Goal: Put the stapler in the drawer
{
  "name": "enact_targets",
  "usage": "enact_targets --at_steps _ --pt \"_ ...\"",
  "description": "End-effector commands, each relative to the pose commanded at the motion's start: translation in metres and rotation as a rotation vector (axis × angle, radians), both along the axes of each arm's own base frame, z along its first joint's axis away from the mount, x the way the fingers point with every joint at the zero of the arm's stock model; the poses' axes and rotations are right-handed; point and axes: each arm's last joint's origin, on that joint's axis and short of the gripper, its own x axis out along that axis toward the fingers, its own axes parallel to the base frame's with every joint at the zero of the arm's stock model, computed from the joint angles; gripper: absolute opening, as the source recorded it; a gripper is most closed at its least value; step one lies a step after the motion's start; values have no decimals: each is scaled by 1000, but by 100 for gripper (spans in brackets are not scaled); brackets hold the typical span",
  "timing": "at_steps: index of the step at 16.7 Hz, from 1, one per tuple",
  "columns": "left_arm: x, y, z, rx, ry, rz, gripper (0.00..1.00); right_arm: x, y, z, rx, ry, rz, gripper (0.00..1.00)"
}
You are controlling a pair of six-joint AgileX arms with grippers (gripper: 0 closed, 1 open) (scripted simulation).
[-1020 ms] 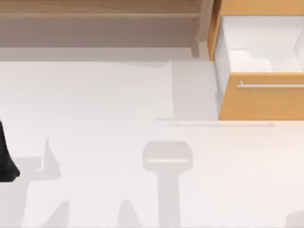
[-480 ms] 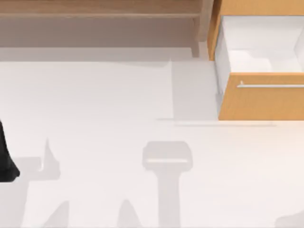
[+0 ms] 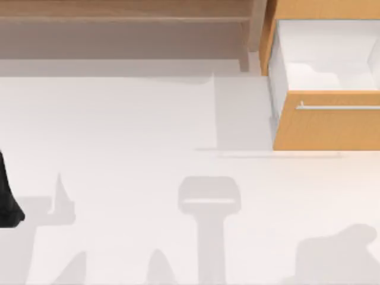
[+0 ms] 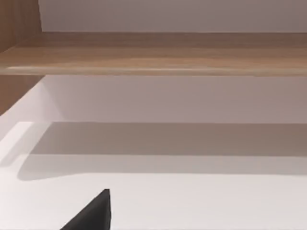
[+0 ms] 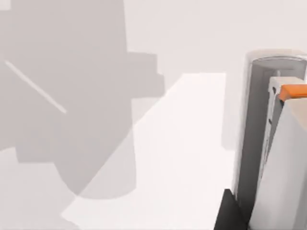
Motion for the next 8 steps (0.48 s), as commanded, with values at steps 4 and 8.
enact_targets --at_steps 4,8 --pt "0 0 0 0 0 0 100 67 12 52 -49 -129 60 0" --pt "0 0 0 0 0 0 100 140 39 97 -42 -244 54 0"
